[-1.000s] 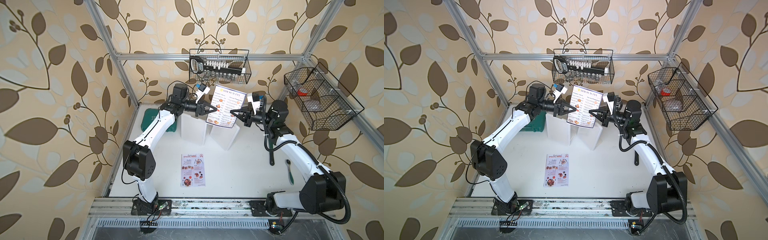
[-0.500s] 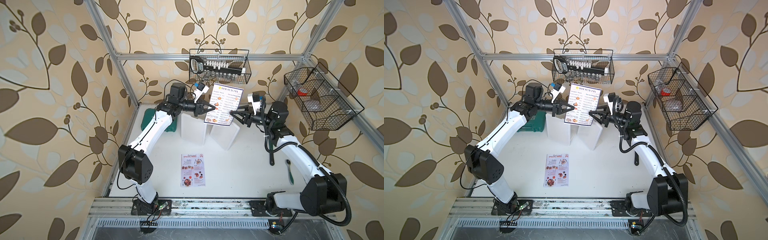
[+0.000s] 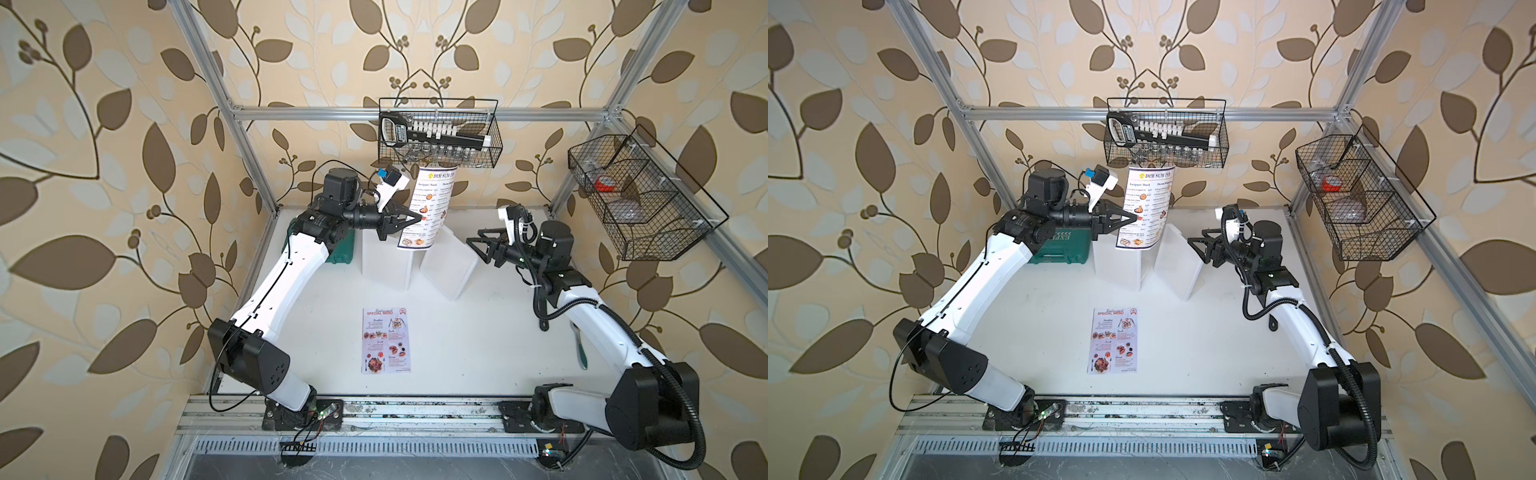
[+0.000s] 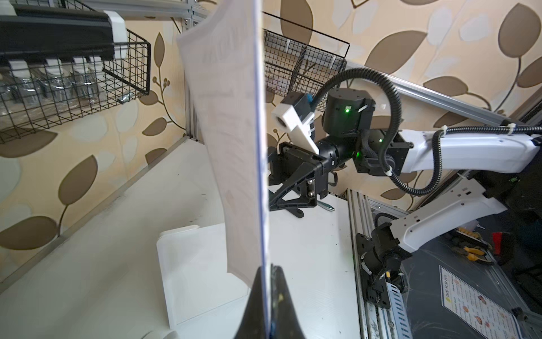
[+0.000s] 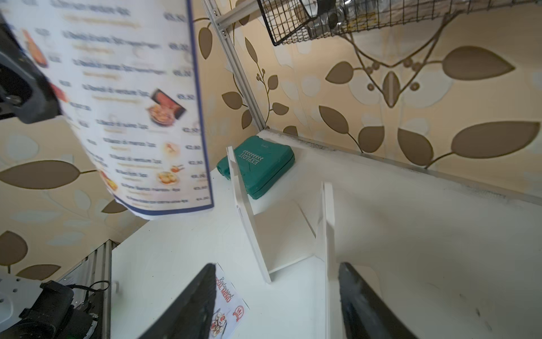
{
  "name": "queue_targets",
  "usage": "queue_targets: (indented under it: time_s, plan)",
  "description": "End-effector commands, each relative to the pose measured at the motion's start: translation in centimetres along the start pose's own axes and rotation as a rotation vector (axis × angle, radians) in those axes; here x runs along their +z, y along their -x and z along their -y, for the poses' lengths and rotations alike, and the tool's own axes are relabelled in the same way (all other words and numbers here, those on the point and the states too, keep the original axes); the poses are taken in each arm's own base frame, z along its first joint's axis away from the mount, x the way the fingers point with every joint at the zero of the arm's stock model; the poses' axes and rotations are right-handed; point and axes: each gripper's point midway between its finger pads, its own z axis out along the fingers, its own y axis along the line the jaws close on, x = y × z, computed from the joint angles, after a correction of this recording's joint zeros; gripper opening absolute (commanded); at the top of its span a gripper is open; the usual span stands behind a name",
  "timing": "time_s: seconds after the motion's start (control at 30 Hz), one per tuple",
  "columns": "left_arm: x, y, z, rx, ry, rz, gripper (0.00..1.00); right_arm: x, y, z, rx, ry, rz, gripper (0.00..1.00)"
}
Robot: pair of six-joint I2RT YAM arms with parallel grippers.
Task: Insert the menus into the narrow rack
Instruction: Adjust the narrow rack at the center of the board.
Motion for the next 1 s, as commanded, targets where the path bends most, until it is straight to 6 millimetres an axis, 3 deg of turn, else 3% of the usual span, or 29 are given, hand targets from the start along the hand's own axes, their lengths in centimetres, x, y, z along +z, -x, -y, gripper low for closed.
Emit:
queue_targets:
  time_s: [0.0, 0.2, 0.43, 0.63, 0.87, 0.97]
  plan:
    - [-1.2, 1.2, 1.7, 0.076, 0.023, 0.025, 0.0, 0.7, -2.6, 1.8, 0.038, -0.051, -0.052, 0.65]
    - [-1.5, 1.1, 1.8, 0.081, 0.036, 0.02, 0.0, 1.1, -4.5, 3.0, 0.065, -0.083, -0.075, 0.59]
    - [-1.5, 1.3, 1.9, 0.086, 0.031, 0.025, 0.0, 1.1, -6.2, 3.1, 0.087, -0.078, -0.104, 0.41]
    - [-1.5, 1.4, 1.9, 0.085, 0.028, 0.026, 0.0, 0.9, -6.3, 3.1, 0.085, -0.082, -0.113, 0.36]
    - [-1.6, 1.4, 2.0, 0.089, 0.029, 0.027, 0.0, 0.5, -6.5, 3.1, 0.07, -0.101, -0.14, 0.17]
    - [-1.5, 1.5, 2.0, 0.089, 0.028, 0.029, 0.0, -0.1, -5.8, 2.5, 0.041, -0.082, -0.135, 0.14]
